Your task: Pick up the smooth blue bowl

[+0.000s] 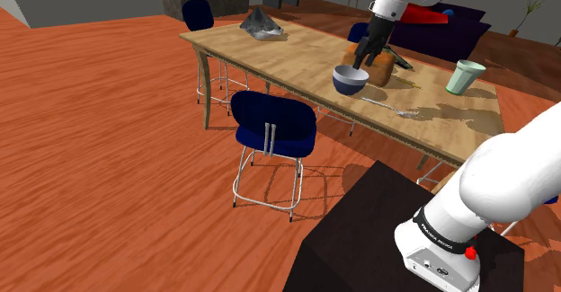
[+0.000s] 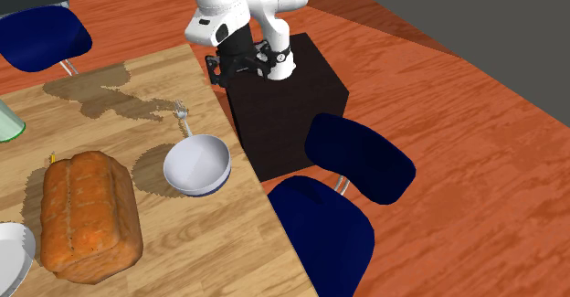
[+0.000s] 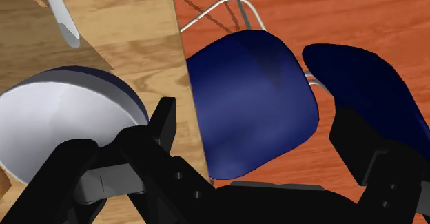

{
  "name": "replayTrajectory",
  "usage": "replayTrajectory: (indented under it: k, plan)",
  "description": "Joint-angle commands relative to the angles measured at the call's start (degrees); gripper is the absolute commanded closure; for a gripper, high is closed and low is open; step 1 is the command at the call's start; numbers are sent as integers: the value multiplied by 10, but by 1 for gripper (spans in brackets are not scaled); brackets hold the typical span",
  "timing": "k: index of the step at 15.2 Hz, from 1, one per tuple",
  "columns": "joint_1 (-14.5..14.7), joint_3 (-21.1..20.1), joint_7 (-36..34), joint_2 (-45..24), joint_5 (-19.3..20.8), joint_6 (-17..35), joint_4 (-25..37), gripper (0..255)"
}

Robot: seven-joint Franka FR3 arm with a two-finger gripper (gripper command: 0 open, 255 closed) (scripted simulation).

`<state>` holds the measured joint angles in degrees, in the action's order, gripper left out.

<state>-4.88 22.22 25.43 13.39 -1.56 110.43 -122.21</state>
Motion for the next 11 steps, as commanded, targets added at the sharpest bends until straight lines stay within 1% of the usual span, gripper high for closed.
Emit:
replayTrajectory:
  k: [1, 6, 11]
  plan:
    - [-4, 19, 32, -41, -12, 8, 28, 0]
    - [-22, 54, 110, -149, -59, 13, 113, 0]
    - [-61, 69, 181, -266, -116, -1, 220, 0]
